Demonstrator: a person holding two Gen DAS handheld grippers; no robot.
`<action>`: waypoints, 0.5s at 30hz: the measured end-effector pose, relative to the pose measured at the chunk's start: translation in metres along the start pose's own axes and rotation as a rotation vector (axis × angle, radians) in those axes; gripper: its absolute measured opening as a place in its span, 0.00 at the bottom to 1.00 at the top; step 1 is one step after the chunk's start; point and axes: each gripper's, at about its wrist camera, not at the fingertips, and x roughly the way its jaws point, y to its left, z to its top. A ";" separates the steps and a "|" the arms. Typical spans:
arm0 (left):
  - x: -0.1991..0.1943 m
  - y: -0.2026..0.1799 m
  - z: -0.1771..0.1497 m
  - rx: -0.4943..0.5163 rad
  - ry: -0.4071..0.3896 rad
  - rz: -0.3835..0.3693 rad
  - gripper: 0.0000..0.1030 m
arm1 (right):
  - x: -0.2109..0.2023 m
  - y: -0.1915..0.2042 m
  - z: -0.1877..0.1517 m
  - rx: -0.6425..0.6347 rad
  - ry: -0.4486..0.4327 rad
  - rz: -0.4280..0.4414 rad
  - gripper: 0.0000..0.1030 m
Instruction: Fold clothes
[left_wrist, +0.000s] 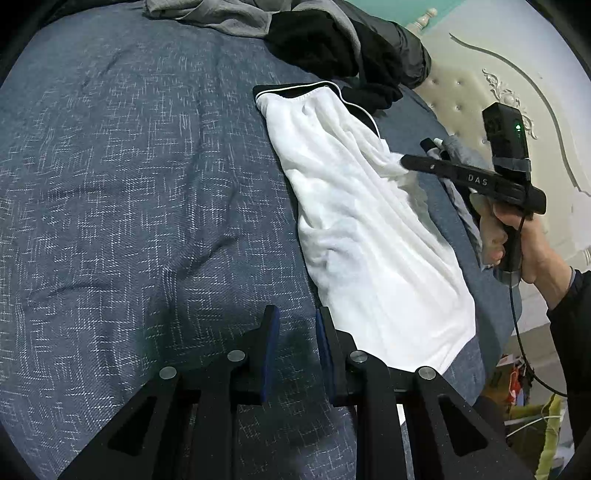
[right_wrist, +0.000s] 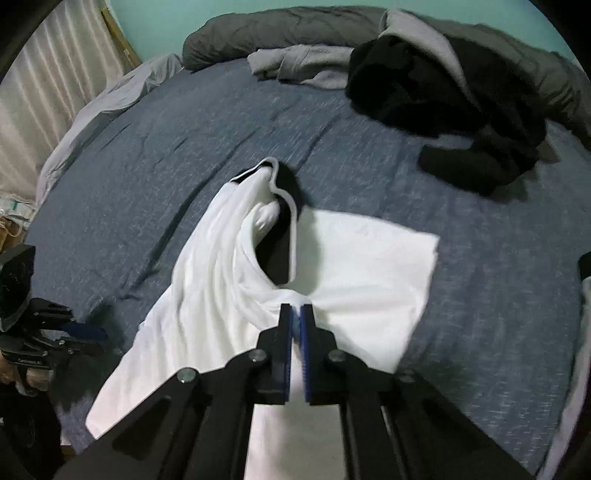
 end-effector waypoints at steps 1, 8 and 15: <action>0.000 0.000 0.000 -0.001 -0.001 0.000 0.21 | -0.004 -0.003 0.002 0.007 -0.018 -0.009 0.03; 0.002 0.001 -0.001 -0.001 0.004 0.001 0.21 | -0.035 -0.024 0.014 0.073 -0.141 -0.109 0.03; 0.005 -0.001 -0.001 0.003 0.012 0.004 0.21 | 0.000 -0.069 0.014 0.268 -0.047 -0.266 0.03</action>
